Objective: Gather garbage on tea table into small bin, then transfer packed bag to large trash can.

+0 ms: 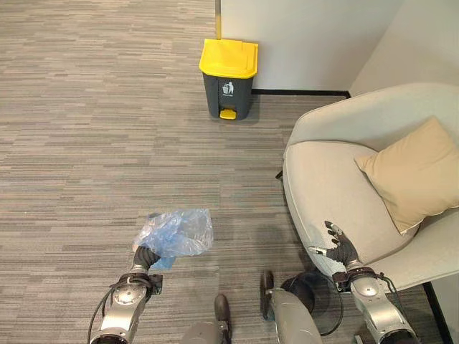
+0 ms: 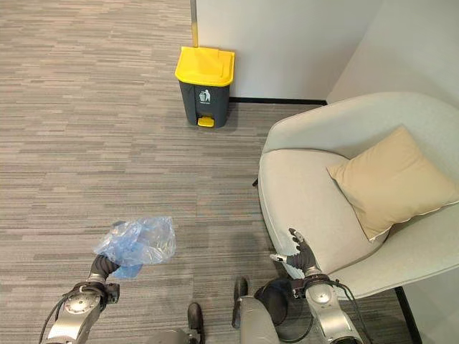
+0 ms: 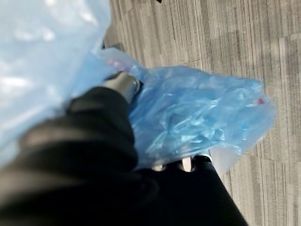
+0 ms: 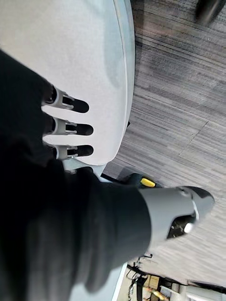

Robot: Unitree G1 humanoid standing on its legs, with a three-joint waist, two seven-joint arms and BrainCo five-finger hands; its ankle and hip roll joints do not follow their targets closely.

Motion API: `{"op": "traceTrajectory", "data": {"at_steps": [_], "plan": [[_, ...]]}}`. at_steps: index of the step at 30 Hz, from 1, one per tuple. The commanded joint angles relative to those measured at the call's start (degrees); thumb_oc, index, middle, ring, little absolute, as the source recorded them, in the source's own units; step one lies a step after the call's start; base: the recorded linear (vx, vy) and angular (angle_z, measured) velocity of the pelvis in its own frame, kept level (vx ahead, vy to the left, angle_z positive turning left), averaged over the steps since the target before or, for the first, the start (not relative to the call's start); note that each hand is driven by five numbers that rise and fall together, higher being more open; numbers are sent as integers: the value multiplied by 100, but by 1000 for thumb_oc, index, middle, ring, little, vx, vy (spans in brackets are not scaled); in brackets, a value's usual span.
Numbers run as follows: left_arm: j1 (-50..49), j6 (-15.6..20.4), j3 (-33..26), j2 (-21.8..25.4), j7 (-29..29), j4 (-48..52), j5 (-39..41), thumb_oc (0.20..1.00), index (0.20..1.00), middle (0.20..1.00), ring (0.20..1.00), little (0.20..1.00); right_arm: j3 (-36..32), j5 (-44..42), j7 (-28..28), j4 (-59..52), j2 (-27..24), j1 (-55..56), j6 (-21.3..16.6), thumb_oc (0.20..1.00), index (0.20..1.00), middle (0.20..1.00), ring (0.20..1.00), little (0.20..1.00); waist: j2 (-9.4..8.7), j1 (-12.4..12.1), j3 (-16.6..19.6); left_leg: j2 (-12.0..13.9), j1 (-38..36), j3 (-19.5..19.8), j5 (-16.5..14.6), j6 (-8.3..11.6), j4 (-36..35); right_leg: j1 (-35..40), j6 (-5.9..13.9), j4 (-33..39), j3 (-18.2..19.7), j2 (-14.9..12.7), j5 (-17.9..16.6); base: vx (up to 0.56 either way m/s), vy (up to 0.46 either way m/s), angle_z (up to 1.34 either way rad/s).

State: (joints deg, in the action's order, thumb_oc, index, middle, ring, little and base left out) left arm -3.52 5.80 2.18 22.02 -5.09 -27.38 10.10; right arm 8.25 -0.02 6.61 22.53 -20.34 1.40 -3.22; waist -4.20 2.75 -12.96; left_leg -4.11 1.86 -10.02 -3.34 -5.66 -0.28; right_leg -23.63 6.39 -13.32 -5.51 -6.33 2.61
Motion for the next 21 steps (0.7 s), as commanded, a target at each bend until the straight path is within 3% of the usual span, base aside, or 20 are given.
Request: {"op": "traceTrajectory", "data": {"at_steps": [1, 4, 6, 8, 9, 13, 14, 15, 18, 19, 21], "plan": [[72, 302, -20, 200, -51, 440, 19, 200, 200, 200, 200, 200, -118, -1, 6, -89, -139, -149, -168, 1000, 1000, 1000, 1000, 1000, 15, 64, -41, -26, -384, 488, -835, 332, 536, 549, 131, 598, -291, 159, -369, 224, -50, 41], [68, 305, 30, 186, 6, 502, -66, 200, 200, 200, 200, 200, -164, -18, -15, -163, -128, 45, -190, 1000, 1000, 1000, 1000, 1000, 6, 174, 1, -49, -714, 772, -1059, 446, 514, 525, 63, 656, -349, 133, -406, 394, -152, 52], [46, 286, 57, 164, 51, 461, -87, 200, 200, 200, 200, 200, -231, -4, -17, -112, -148, 156, -212, 1000, 1000, 1000, 1000, 1000, 83, 231, 129, 142, -846, 791, -1187, 650, 581, 633, -25, 584, -449, 124, -334, 339, -190, 101], [1, 297, 77, 121, 83, 461, -53, 200, 200, 200, 200, 200, -260, -66, 0, -97, -191, 193, -232, 1000, 1000, 1000, 1000, 1000, 169, 312, 252, 426, -728, 606, -755, 992, 1192, 968, -116, 752, -713, 204, -263, 382, -216, 99], [24, 305, 83, 98, 72, 440, -20, 200, 200, 200, 200, 200, -266, -99, 19, -63, -212, 187, -244, 1000, 1000, 1000, 1000, 1000, 132, 341, 290, 529, -612, 446, -551, 1032, 1326, 1099, -137, 847, -784, 174, -224, 304, -160, 51], [138, 305, 171, 75, 72, 382, -46, 200, 200, 200, 200, 200, -294, -137, 82, -30, -344, 95, -250, 1000, 1000, 1000, 1000, 1000, 51, 290, 259, 730, -85, 44, -643, 923, 1270, 1479, -155, 1059, -826, 99, -53, 188, -42, 12], [172, 305, 167, 91, 77, 371, -72, 200, 200, 200, 200, 200, -312, -145, 93, -40, -372, 83, -247, 1000, 1000, 1000, 1000, 1000, -19, 258, 240, 789, 302, -75, -475, 941, 1203, 1612, -146, 1136, -823, 13, -29, 164, -11, -13], [171, 306, 169, 88, 77, 370, -72, 200, 200, 200, 200, 200, -313, -145, 93, -40, -374, 86, -247, 1000, 1000, 1000, 1000, 1000, -5, 246, 222, 810, 288, -78, -518, 948, 1241, 1637, -146, 1132, -818, 31, -12, 144, 16, -2], [154, 278, 175, 118, 43, 400, -117, 200, 200, 200, 200, 200, -335, -176, 156, 22, -362, 103, -255, 1000, 1000, 1000, 1000, 1000, -39, 111, 132, 1028, 879, -132, 282, 1125, 862, 1965, -136, 1243, -753, 47, 86, 169, 57, -26], [154, 278, 175, 118, 43, 400, -117, 200, 200, 200, 200, 200, -335, -176, 156, 22, -362, 103, -255, 1000, 1000, 1000, 1000, 1000, -39, 111, 132, 1028, 879, -132, 282, 1125, 862, 1965, -136, 1243, -753, 47, 86, 140, 77, -50], [130, 265, 180, 120, 20, 405, -119, 200, 200, 200, 200, 200, -336, -165, 175, 51, -330, 141, -235, 1000, 1000, 1000, 1000, 1000, -17, 36, 93, 1151, 1062, -64, 634, 1197, 527, 2161, -166, 1212, -662, 93, 253, 208, 131, -59]]}}
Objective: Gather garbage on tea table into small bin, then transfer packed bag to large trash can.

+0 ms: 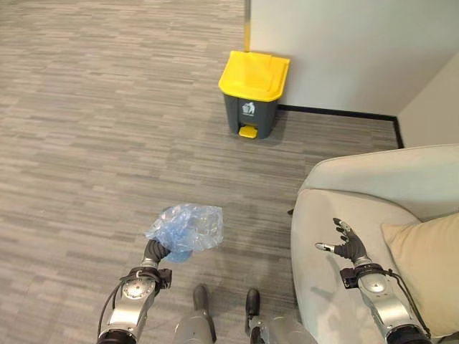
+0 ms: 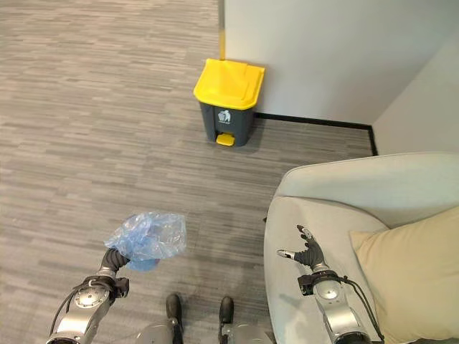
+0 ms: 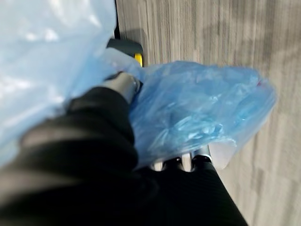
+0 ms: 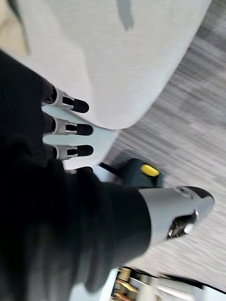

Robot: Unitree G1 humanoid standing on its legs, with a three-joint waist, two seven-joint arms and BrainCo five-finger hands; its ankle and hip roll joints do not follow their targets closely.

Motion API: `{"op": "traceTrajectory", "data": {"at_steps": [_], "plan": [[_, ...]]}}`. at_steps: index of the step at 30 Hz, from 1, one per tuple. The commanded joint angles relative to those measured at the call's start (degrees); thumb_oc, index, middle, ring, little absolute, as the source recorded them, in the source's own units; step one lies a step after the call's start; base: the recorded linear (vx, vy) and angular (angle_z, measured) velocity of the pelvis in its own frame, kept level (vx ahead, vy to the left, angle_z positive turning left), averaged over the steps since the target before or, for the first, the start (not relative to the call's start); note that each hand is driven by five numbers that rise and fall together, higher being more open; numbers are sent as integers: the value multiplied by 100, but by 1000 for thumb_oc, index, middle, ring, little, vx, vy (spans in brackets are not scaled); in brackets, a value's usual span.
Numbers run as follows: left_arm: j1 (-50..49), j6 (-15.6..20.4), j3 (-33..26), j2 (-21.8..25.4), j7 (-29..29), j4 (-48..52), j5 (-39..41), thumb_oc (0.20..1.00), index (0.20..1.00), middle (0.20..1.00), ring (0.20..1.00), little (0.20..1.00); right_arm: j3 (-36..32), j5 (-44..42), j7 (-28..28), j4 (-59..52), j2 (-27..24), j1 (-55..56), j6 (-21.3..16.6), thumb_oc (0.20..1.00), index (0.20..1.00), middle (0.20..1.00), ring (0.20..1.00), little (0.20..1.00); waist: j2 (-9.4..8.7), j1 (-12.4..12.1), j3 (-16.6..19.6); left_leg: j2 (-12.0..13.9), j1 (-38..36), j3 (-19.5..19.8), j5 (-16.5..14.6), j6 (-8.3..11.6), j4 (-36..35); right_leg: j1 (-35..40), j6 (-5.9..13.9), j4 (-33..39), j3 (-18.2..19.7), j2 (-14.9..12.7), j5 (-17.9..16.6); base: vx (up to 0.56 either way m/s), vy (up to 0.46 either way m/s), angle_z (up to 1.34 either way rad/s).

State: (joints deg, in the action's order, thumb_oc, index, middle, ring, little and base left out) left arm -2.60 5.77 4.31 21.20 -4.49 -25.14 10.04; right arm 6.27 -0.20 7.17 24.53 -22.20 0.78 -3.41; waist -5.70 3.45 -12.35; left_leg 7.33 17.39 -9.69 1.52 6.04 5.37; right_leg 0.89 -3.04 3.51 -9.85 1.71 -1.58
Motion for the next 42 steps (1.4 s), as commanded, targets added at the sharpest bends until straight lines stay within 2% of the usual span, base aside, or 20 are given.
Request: {"op": "traceTrajectory", "data": {"at_steps": [1, 2, 7, 9, 10, 11, 15, 18, 21, 24, 25, 26, 29, 30, 32, 34, 37, 38, 41, 42], "plan": [[52, 264, -13, 201, -65, 176, -132, 200, 200, 200, 200, 200, -138, -130, 150, -106, -147, 224, -222, 1000, 1000, 1000, 1000, 1000, 144, -29, 34, 78, -377, -75, 227, 55, -214, -203, 802, -507, -213, -731, 785, 302, 241, -50], [65, 260, 2, 204, -60, 162, -139, 200, 200, 200, 200, 200, -148, -97, 152, -49, -136, 258, -194, 1000, 1000, 1000, 1000, 1000, 195, -35, 68, 177, -319, -55, 376, 91, -370, -99, 803, -575, -140, -735, 879, 245, 205, -40], [28, 243, 36, 261, -28, 201, -137, 200, 200, 200, 200, 200, -190, -22, 108, -18, -47, 313, -148, 1000, 1000, 1000, 1000, 1000, 210, -22, 178, 159, -293, -48, 329, 63, -95, 163, 877, -710, -11, -871, 1053, 315, 256, -24], [3, 240, 5, 328, -14, 211, -125, 200, 200, 200, 200, 200, -197, -38, 78, -30, 23, 289, -110, 1000, 1000, 1000, 1000, 1000, 114, -41, 244, 21, -197, -26, 34, -48, 501, 283, 938, -803, 129, -1094, 1114, 416, 374, 9], [-15, 226, -10, 392, -14, 212, -153, 200, 200, 200, 200, 200, -172, -32, 58, -5, 104, 233, -83, 1000, 1000, 1000, 1000, 1000, 33, -88, 273, -63, -169, -62, -279, -187, 789, 295, 1018, -875, 240, -1268, 1057, 278, 296, 26], [-13, 225, -10, 393, -14, 212, -152, 200, 200, 200, 200, 200, -174, -31, 58, -4, 105, 231, -83, 1000, 1000, 1000, 1000, 1000, 36, -92, 284, -59, -154, -67, -262, -190, 777, 276, 1018, -868, 246, -1263, 1040, 288, 322, 22], [-40, 211, -178, 568, -72, 312, -189, 200, 200, 200, 200, 200, -24, -36, -1, -13, 213, 6, -81, 1000, 1000, 1000, 1000, 1000, -20, -204, 203, -284, -291, -181, -684, -524, 913, -157, 1131, -1599, 516, -1511, 525, 177, 273, -14], [-37, 210, -214, 590, -58, 309, -173, 200, 200, 200, 200, 200, 0, -70, -34, -47, 252, -49, -74, 1000, 1000, 1000, 1000, 1000, 28, -181, 164, -398, -612, -245, -805, -637, 700, -659, 1071, -1976, 596, -1422, 415, 230, 238, -38], [-32, 222, -242, 607, -84, 293, -153, 200, 200, 200, 200, 200, 35, -105, -21, -71, 211, -141, -75, 1000, 1000, 1000, 1000, 1000, 80, -128, 64, -543, -921, -262, -989, -698, 553, -1015, 1045, -1569, 262, -1390, 353, 264, 137, -12], [-45, 225, -265, 551, -94, 221, -105, 200, 200, 200, 200, 200, 41, -118, -23, -63, 175, -185, -61, 1000, 1000, 1000, 1000, 1000, 97, -72, -48, -681, -1337, -238, -1166, -726, 377, -1299, 1128, -1160, 54, -1290, 178, 331, 76, 3], [-26, 229, -253, 513, -83, 153, -85, 200, 200, 200, 200, 200, 43, -104, -23, -36, 159, -190, -40, 1000, 1000, 1000, 1000, 1000, 136, -33, -59, -736, -1566, -151, -1352, -703, 293, -1463, 1217, -948, -36, -1243, 161, 423, 39, 0], [-14, 238, -245, 486, -77, 143, -91, 200, 200, 200, 200, 200, 36, -101, -27, -65, 136, -169, -50, 1000, 1000, 1000, 1000, 1000, 110, 4, -103, -801, -1670, -152, -1365, -705, 285, -1588, 1183, -830, -115, -1232, -4, 473, 29, 10], [-10, 229, -238, 441, -44, 166, -98, 200, 200, 200, 200, 200, 27, -85, -37, -95, 122, -113, -31, 1000, 1000, 1000, 1000, 1000, 155, 46, -107, -844, -1958, -3, -1627, -656, 273, -1785, 1271, -702, -287, -1230, -52, 283, -47, 18], [-11, 228, -235, 434, -43, 170, -99, 200, 200, 200, 200, 200, 23, -86, -37, -99, 114, -110, -31, 1000, 1000, 1000, 1000, 1000, 121, 68, -128, -875, -1926, -33, -1554, -661, 280, -1798, 1233, -685, -334, -1274, -133, 373, -127, 28], [-36, 208, -254, 420, -15, 144, -108, 200, 200, 200, 200, 200, 18, -93, -82, -149, 110, -20, -35, 1000, 1000, 1000, 1000, 1000, 188, 100, -89, -798, -2293, 130, -1795, -556, 234, -1932, 1289, -808, -411, -1270, -130, 476, -205, 41], [-139, 199, -241, 416, 7, 166, -132, 200, 200, 200, 200, 200, -7, -119, -123, -225, 70, 107, -45, 1000, 1000, 1000, 1000, 1000, 174, 166, -21, -726, -2559, 213, -1852, -449, 211, -1944, 1176, -1108, -369, -1332, -166, 394, -248, 44], [-234, 191, -247, 340, 5, 158, -138, 200, 200, 200, 200, 200, -56, -95, -82, -195, -25, 148, -77, 1000, 1000, 1000, 1000, 1000, 326, 229, 129, -386, -2566, 237, -1465, -199, 393, -1859, 1005, -1253, -414, -1193, -16, 376, -300, 18], [-229, 183, -200, 334, 44, 199, -85, 200, 200, 200, 200, 200, -159, -191, -32, -210, -116, 250, -133, 1000, 1000, 1000, 1000, 1000, 400, 277, 195, -62, -2227, 351, -655, 30, 1152, -1609, 738, -1196, -398, -901, 240, 355, -371, 6], [-140, 193, -132, 315, 51, 162, -23, 200, 200, 200, 200, 200, -173, -209, 10, -122, -172, 278, -128, 1000, 1000, 1000, 1000, 1000, 373, 313, 182, 13, -1943, 339, -401, -25, 1616, -1339, 568, -1095, -327, -744, 475, 275, -219, 15], [-83, 186, -89, 292, 58, 124, -4, 200, 200, 200, 200, 200, -151, -206, 23, -96, -187, 252, -120, 1000, 1000, 1000, 1000, 1000, 338, 282, 142, -61, -1756, 368, -507, -107, 1618, -1237, 541, -1058, -276, -734, 543, 289, -145, 17]]}}
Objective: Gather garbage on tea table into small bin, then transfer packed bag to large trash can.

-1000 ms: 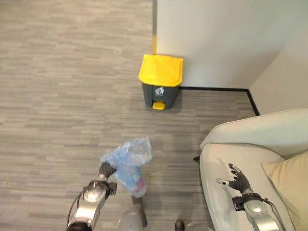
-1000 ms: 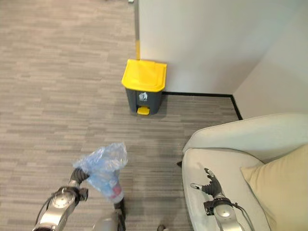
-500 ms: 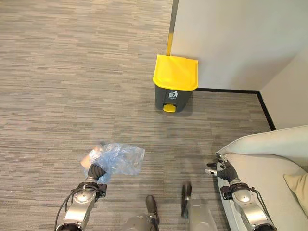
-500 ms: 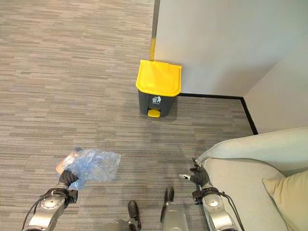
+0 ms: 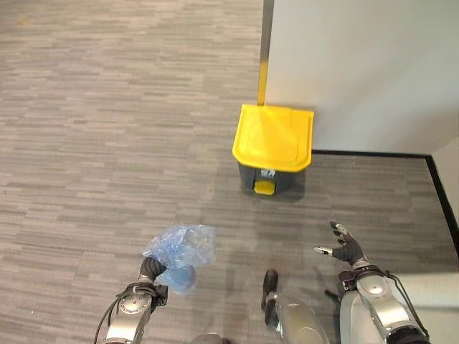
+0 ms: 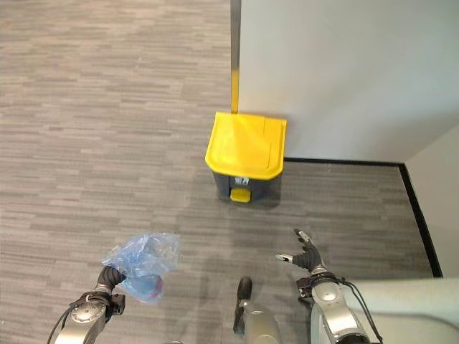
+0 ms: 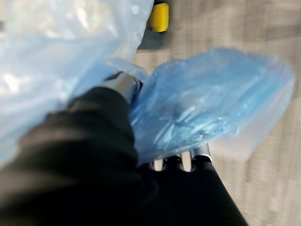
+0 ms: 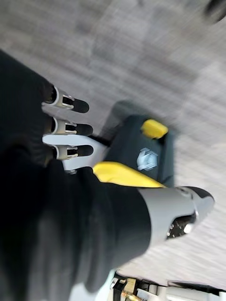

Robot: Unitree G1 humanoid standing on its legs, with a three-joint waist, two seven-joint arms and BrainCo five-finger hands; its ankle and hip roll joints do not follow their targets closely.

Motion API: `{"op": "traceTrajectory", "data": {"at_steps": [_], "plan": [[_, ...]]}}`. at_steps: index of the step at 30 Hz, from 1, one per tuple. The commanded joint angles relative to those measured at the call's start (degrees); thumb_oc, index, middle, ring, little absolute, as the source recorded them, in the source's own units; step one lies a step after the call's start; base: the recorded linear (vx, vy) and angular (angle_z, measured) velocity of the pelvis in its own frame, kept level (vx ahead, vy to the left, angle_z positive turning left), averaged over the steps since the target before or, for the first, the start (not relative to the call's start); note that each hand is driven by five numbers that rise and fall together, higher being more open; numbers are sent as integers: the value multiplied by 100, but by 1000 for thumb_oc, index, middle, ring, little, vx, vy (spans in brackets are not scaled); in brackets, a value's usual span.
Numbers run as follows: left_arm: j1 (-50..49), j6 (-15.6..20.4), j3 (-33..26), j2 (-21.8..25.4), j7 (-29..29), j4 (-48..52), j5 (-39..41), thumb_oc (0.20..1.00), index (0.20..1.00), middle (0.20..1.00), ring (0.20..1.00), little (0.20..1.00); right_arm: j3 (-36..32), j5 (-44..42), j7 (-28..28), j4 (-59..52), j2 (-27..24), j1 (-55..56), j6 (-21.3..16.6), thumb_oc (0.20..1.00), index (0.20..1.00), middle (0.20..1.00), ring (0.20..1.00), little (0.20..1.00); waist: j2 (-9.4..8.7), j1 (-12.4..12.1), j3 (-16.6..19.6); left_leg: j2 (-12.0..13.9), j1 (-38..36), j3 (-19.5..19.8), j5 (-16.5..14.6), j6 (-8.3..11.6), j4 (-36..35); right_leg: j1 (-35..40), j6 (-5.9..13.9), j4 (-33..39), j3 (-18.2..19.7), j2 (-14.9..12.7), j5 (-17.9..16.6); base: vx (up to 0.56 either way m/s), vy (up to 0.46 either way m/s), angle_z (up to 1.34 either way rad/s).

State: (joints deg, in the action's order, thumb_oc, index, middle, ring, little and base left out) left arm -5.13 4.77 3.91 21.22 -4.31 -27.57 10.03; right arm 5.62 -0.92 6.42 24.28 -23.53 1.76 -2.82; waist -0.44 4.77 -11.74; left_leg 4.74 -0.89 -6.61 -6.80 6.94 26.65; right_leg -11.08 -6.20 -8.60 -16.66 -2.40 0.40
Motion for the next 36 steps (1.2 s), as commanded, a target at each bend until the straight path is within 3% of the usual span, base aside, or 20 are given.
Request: {"op": "traceTrajectory", "data": {"at_steps": [1, 2, 3, 4, 6, 7, 11, 16, 17, 18, 19, 20, 21, 22, 27, 29, 32, 36], "plan": [[178, 286, -32, 278, 50, 361, 8, 200, 200, 200, 200, 200, -91, -136, 96, -73, -74, 149, -179, 1000, 1000, 1000, 1000, 1000, -213, 133, 51, 128, 240, 66, 190, -254, -576, 29, 873, 180, 441, -333, 382, 251, -50, 0], [240, 292, 43, 245, 78, 353, -1, 200, 200, 200, 200, 200, -135, -140, 122, -6, -108, 116, -184, 1000, 1000, 1000, 1000, 1000, -300, 123, 3, 79, 616, -131, -101, -327, -864, 209, 931, 299, 449, -421, 431, 185, -17, -11], [243, 292, 44, 245, 78, 351, -1, 200, 200, 200, 200, 200, -136, -140, 122, -5, -108, 115, -185, 1000, 1000, 1000, 1000, 1000, -300, 118, 0, 80, 617, -135, -108, -330, -856, 208, 933, 297, 453, -421, 432, 261, 59, -29], [277, 298, 81, 260, 57, 359, -2, 200, 200, 200, 200, 200, -138, -178, 182, 53, -104, 68, -202, 1000, 1000, 1000, 1000, 1000, -338, 18, -90, 42, 1050, -204, 128, -252, -1356, 428, 980, 403, 570, -388, 459, 147, 63, -16], [280, 314, 84, 261, 43, 356, 7, 200, 200, 200, 200, 200, -127, -190, 195, 84, -93, 53, -207, 1000, 1000, 1000, 1000, 1000, -348, -36, -126, 33, 1159, -128, 286, -199, -1464, 508, 989, 445, 606, -369, 466, 223, 124, -54], [221, 311, 60, 226, 30, 386, 27, 200, 200, 200, 200, 200, -112, -158, 186, 124, -38, 110, -179, 1000, 1000, 1000, 1000, 1000, -350, -114, -95, 66, 1348, 33, 629, -103, -1774, 690, 1043, 558, 692, -352, 492, 236, 154, -78], [158, 303, 58, 210, 41, 439, 30, 200, 200, 200, 200, 200, -136, -129, 178, 126, 2, 144, -155, 1000, 1000, 1000, 1000, 1000, -319, -211, -104, 74, 1427, 117, 736, -108, -1952, 891, 1090, 537, 807, -376, 605, 232, 211, -43], [113, 300, 7, 322, 53, 505, -63, 200, 200, 200, 200, 200, -78, -39, 124, 111, 153, 38, -133, 1000, 1000, 1000, 1000, 1000, -368, -271, -8, -152, 1363, 148, 445, -309, -1741, 982, 1264, 465, 1077, -642, 616, 220, 284, 3], [118, 289, 19, 394, -29, 626, -130, 200, 200, 200, 200, 200, 113, 68, 44, 57, 240, -115, -122, 1000, 1000, 1000, 1000, 1000, -438, -366, -56, -257, 1292, 13, 184, -526, -1562, 819, 1387, 76, 1275, -763, 545, 162, 307, -54], [92, 294, -20, 408, -11, 630, -106, 200, 200, 200, 200, 200, 128, 77, 22, 13, 263, -130, -97, 1000, 1000, 1000, 1000, 1000, -444, -392, -84, -271, 1247, -49, 123, -593, -1566, 700, 1412, -149, 1328, -782, 510, 191, 393, -82], [-176, -103, -233, 436, -111, -35, -504, 200, 200, 200, 200, 200, 108, 72, 18, 18, 245, -169, -60, 1000, 1000, 1000, 1000, 1000, -401, -454, -100, -283, 1214, -106, 102, -671, -1577, 590, 1420, -336, 1325, -800, 486, 117, 254, -47], [-251, -135, -277, 669, -155, 428, -1079, 200, 200, 200, 200, 200, 106, 120, 87, 19, 242, -208, -109, 1000, 1000, 1000, 1000, 1000, -341, -486, -121, -308, 1121, -163, 45, -709, -1623, 455, 1438, -560, 1257, -834, 452, 77, 181, -65], [-259, -145, -286, 669, -151, 443, -1084, 200, 200, 200, 200, 200, 109, 121, 88, 20, 244, -211, -110, 1000, 1000, 1000, 1000, 1000, -344, -490, -109, -305, 1134, -171, 68, -709, -1638, 434, 1436, -552, 1265, -830, 432, 162, 145, -62], [-93, 345, -203, 547, 75, 811, -321, 200, 200, 200, 200, 200, 160, 78, 50, -13, 284, -270, -163, 1000, 1000, 1000, 1000, 1000, -395, -442, -134, -372, 913, -194, -1, -744, -1717, 295, 1432, -687, 1208, -762, 376, 104, 53, -69], [90, 345, -181, 509, -112, 661, -70, 200, 200, 200, 200, 200, 167, -5, 8, 100, 185, -247, -115, 1000, 1000, 1000, 1000, 1000, -372, -286, -170, -541, 499, -105, -49, -779, -1988, -170, 1356, -235, 1021, -433, 214, 186, 40, -15], [93, 339, -196, 489, -97, 644, -90, 200, 200, 200, 200, 200, 131, -7, 13, 114, 186, -221, -119, 1000, 1000, 1000, 1000, 1000, -355, -261, -190, -543, 496, -51, -54, -773, -1955, -192, 1395, -225, 1032, -440, 186, 129, -46, 12], [100, 354, -184, 426, -75, 615, -57, 200, 200, 200, 200, 200, 69, -37, 71, 161, 159, -157, -130, 1000, 1000, 1000, 1000, 1000, -424, -259, -137, -609, 464, -6, -119, -722, -1922, 53, 1317, 110, 1082, -410, 159, 121, -92, 55], [-20, 292, -218, 332, -5, 467, 32, 200, 200, 200, 200, 200, -56, -94, 81, 271, 97, -9, -98, 1000, 1000, 1000, 1000, 1000, -422, -239, 87, -510, 307, 12, -58, -620, -2115, 427, 1243, 495, 1005, -347, 157, 145, -124, 20]]}}
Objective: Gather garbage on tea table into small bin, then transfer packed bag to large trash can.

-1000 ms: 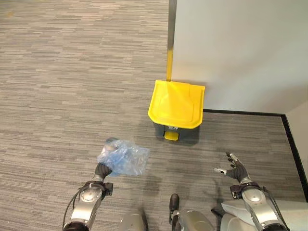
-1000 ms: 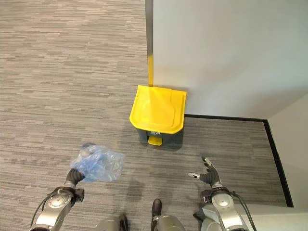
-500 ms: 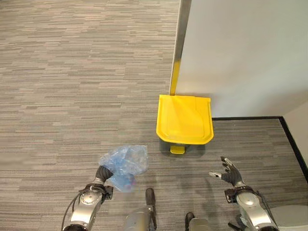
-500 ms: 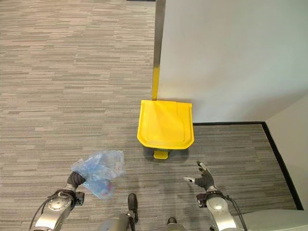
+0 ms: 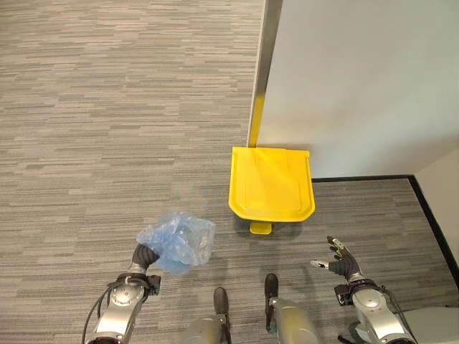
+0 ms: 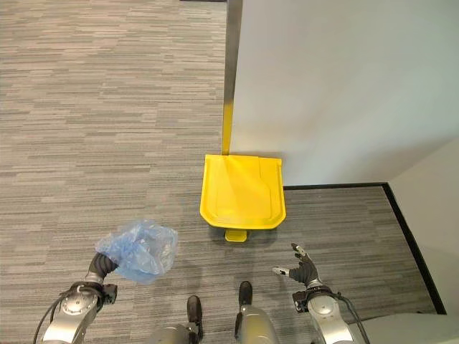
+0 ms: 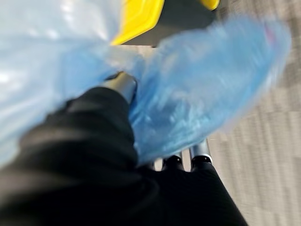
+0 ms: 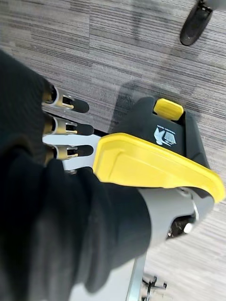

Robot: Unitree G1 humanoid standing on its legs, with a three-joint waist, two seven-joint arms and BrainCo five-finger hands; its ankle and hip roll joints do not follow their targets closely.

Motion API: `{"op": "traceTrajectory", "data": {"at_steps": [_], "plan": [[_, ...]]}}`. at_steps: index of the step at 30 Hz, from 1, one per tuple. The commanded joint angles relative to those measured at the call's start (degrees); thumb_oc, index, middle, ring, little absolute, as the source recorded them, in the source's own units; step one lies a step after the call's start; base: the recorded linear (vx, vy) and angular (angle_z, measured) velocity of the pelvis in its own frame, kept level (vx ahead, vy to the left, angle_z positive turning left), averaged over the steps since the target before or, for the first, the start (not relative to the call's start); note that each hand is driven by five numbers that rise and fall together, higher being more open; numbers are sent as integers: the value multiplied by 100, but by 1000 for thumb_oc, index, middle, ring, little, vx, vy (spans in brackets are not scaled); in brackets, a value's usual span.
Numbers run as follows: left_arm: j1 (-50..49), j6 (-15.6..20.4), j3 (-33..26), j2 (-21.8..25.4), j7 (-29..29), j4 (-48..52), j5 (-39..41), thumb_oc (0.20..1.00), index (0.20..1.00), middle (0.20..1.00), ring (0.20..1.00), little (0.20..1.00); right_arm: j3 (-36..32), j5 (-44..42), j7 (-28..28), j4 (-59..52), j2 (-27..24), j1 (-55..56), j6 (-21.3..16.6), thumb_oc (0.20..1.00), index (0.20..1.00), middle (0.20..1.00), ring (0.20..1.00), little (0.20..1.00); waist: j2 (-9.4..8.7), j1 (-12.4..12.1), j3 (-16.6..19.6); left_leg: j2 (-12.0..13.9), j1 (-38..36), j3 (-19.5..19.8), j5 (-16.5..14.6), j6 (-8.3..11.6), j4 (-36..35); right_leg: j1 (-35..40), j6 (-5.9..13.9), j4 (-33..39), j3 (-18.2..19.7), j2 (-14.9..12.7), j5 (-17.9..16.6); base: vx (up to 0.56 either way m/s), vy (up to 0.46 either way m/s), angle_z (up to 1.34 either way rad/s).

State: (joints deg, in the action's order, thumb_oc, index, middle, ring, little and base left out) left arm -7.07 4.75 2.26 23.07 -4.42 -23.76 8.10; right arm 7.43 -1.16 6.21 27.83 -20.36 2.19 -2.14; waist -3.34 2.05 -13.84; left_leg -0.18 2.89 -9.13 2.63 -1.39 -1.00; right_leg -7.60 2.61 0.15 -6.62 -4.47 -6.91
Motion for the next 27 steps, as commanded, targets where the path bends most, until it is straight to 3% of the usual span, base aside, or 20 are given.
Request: {"op": "traceTrajectory", "data": {"at_steps": [1, 8, 16, 20, 21, 23, 27], "plan": [[157, 290, -72, 135, 8, 76, 231, 200, 200, 200, 200, 200, -238, -60, 101, -77, -219, -21, -155, 1000, 1000, 1000, 1000, 1000, -123, 33, 324, -3, -111, 267, -980, 226, 605, 140, 354, -339, -19, -133, 899, 78, -66, 17], [69, 261, -107, 65, 15, 35, 229, 200, 200, 200, 200, 200, -229, -49, 92, -18, -204, 49, -148, 1000, 1000, 1000, 1000, 1000, -116, 22, 414, 1, -329, 261, -934, 271, 378, 465, 368, 8, -95, -122, 853, 41, -11, 0], [112, 263, -177, 166, -83, 18, 217, 200, 200, 200, 200, 200, -158, -61, 82, 58, -125, -75, -111, 1000, 1000, 1000, 1000, 1000, -233, -58, 313, -65, -82, 230, -1133, 175, 774, 354, 450, -120, 42, -231, 805, 0, 74, -6], [190, 271, -202, 255, -136, -2, 247, 200, 200, 200, 200, 200, -139, -60, 103, 78, -74, -190, -92, 1000, 1000, 1000, 1000, 1000, -276, -111, 197, -187, 163, 286, -1298, 46, 1038, 88, 564, -428, 184, -338, 792, -8, 187, -17], [225, 271, -228, 308, -146, 12, 255, 200, 200, 200, 200, 200, -153, -83, 81, 4, -31, -202, -86, 1000, 1000, 1000, 1000, 1000, -239, -123, 66, -311, 221, 387, -1416, -89, 1168, -178, 621, -1068, 309, -386, 882, 35, 218, -9], [273, 266, -258, 312, -172, -36, 253, 200, 200, 200, 200, 200, -163, -113, 103, 22, -10, -211, -102, 1000, 1000, 1000, 1000, 1000, -189, -133, 3, -367, 116, 407, -1489, -126, 1167, -412, 629, -1526, 321, -409, 858, 57, 176, 4], [282, 285, -253, 273, -202, -27, 274, 200, 200, 200, 200, 200, -184, -127, 126, -18, -49, -216, -103, 1000, 1000, 1000, 1000, 1000, -96, -35, -91, -457, -258, 488, -1575, -121, 967, -895, 593, -1553, 193, -333, 664, 162, 84, 11]]}}
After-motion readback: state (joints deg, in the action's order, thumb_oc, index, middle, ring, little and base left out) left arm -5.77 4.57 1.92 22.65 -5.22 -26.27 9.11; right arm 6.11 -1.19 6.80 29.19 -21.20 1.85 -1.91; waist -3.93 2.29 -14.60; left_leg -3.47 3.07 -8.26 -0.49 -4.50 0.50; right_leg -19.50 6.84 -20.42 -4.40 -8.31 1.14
